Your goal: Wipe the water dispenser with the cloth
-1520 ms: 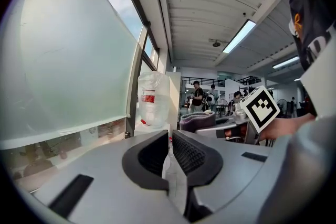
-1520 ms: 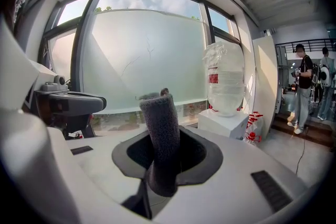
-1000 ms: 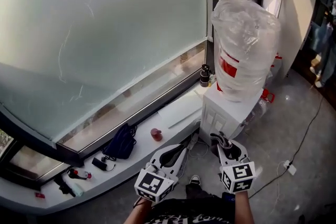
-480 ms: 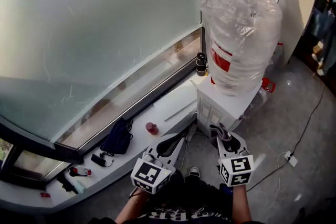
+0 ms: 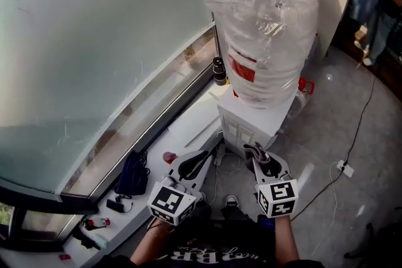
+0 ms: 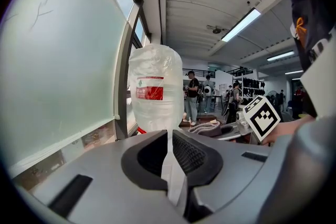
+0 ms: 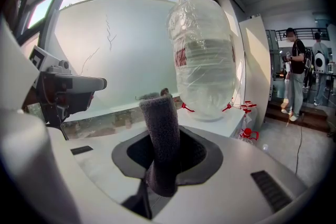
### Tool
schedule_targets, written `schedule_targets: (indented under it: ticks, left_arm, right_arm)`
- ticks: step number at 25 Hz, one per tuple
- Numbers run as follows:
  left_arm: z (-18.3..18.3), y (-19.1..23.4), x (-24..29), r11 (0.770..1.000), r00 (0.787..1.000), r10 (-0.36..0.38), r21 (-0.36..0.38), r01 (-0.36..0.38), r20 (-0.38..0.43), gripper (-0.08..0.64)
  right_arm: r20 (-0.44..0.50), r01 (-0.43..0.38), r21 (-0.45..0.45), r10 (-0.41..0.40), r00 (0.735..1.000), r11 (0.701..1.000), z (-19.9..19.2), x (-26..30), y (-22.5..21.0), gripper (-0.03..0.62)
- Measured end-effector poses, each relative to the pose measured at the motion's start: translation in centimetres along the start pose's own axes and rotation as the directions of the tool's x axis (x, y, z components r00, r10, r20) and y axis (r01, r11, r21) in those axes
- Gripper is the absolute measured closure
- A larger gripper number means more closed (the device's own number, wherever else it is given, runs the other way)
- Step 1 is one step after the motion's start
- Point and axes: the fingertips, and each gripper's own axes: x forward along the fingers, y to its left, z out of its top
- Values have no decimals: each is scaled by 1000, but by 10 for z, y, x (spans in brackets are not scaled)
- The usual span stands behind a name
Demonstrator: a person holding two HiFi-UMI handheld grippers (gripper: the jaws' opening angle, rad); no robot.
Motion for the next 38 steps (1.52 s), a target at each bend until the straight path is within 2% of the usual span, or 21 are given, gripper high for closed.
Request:
schedule_targets:
  ticks: [5,9,12,17,22,27,33,38]
  left_arm:
    - [-16,20,1,996,996,-85,26,86,-29,523]
    - [-30,47,-1,990,991,-131,52,133,-38,523]
    - [-42,62,2,984,985,-172,52,173,-22,523]
    - [-70,93,4,976,978,-211,49,211,-5,523]
    - [-107,117,4,968,970,-242,67,242,-7,523]
    - [-138,133,4,969,971,-239,59,239,-1,523]
    - [-174,153,2,979,979,-203,5,203,13,523]
    - [-208,171,4,990,991,-136,-25,136,7,523]
  right_arm:
    - [-19,73,2,-73,997,997,0,22,7,486]
    - [-21,134,-42,-135,991,990,5,53,16,486]
    - [-22,207,-97,-210,977,974,9,73,12,486]
    - [-23,304,-238,-318,948,922,16,126,11,486]
    - [-1,361,-390,-393,920,847,14,186,16,486]
    - [-24,426,-439,-484,875,791,-11,230,8,486]
    - [-80,423,-448,-507,858,788,-62,262,-2,486]
    - [-128,427,-385,-506,853,818,-112,291,-11,486]
